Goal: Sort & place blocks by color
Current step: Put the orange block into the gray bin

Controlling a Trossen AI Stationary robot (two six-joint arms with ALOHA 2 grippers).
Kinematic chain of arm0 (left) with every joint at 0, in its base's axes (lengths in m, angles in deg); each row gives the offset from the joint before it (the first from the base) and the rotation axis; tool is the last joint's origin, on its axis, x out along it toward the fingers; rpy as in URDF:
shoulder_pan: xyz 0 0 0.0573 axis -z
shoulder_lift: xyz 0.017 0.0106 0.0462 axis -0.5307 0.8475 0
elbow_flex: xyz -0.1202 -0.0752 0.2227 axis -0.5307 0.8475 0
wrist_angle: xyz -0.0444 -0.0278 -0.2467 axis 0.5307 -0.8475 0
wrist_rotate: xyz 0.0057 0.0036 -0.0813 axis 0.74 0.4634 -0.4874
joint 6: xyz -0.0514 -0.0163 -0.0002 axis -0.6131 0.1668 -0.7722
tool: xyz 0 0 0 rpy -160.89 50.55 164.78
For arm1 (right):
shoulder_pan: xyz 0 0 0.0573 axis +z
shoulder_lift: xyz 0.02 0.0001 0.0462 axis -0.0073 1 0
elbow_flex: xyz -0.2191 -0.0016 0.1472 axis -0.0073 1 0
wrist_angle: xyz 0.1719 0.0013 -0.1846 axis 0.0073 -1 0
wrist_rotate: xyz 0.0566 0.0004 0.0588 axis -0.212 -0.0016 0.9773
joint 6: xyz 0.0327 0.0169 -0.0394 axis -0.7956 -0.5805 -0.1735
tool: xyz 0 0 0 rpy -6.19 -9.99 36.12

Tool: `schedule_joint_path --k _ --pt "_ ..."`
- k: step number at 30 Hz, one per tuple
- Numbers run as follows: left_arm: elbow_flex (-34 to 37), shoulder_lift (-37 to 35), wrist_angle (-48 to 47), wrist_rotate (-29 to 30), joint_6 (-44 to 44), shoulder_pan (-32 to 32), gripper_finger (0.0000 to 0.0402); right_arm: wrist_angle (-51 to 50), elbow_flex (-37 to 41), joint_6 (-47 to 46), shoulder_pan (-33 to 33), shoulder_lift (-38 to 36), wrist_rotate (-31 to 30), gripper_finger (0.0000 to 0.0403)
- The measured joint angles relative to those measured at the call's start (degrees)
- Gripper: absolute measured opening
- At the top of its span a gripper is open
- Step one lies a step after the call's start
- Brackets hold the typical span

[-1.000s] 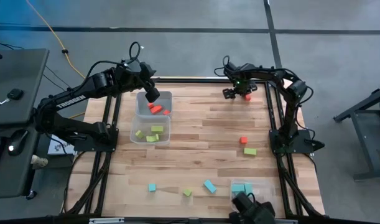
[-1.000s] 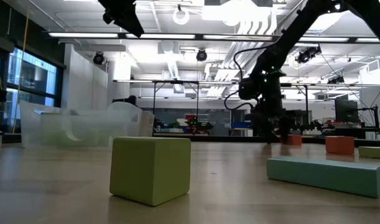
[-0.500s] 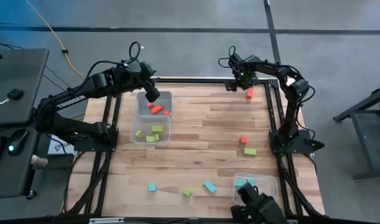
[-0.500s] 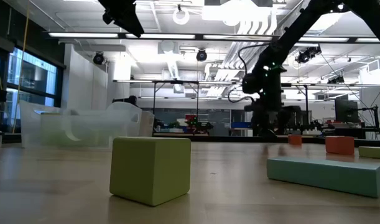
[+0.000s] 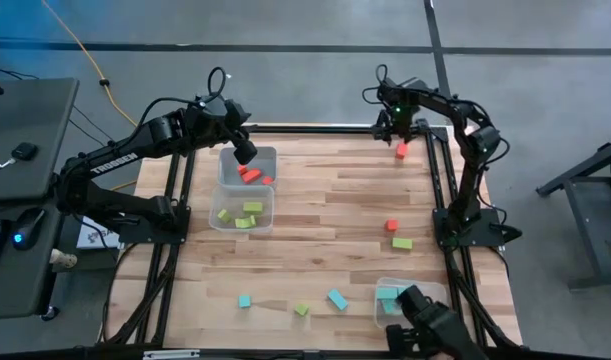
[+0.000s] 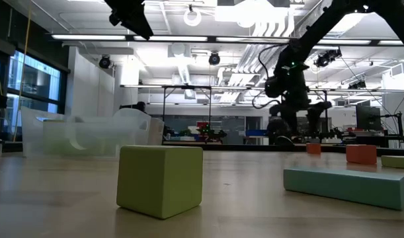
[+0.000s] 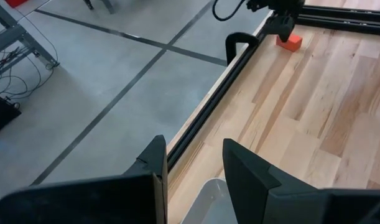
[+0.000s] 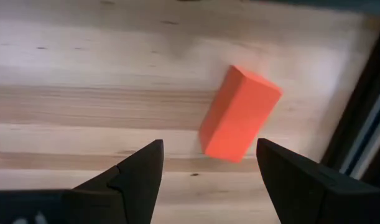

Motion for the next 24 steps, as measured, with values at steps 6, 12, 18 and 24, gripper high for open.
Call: schedule_joint_path --k 6,12,18,24 --pt "0.00 0.01 -0.02 0.00 0.07 -0.01 0.0086 0.27 2.13 -2.12 -3.64 0.00 4.50 0.0248" --pt "0.00 0.02 -0.04 0.00 0.07 0.00 0.0086 0.13 2.22 -5.07 -5.12 0.00 5.59 0.0248" --pt "0.00 0.02 -0.02 0.00 0.07 0.00 0.0086 1.44 2.24 -6.40 -6.68 0.00 5.57 0.0248" --pt "0.00 0.02 -0.02 0.00 0.07 0.00 0.0086 2.34 2.26 -7.11 -7.06 0.32 5.60 0.0248"
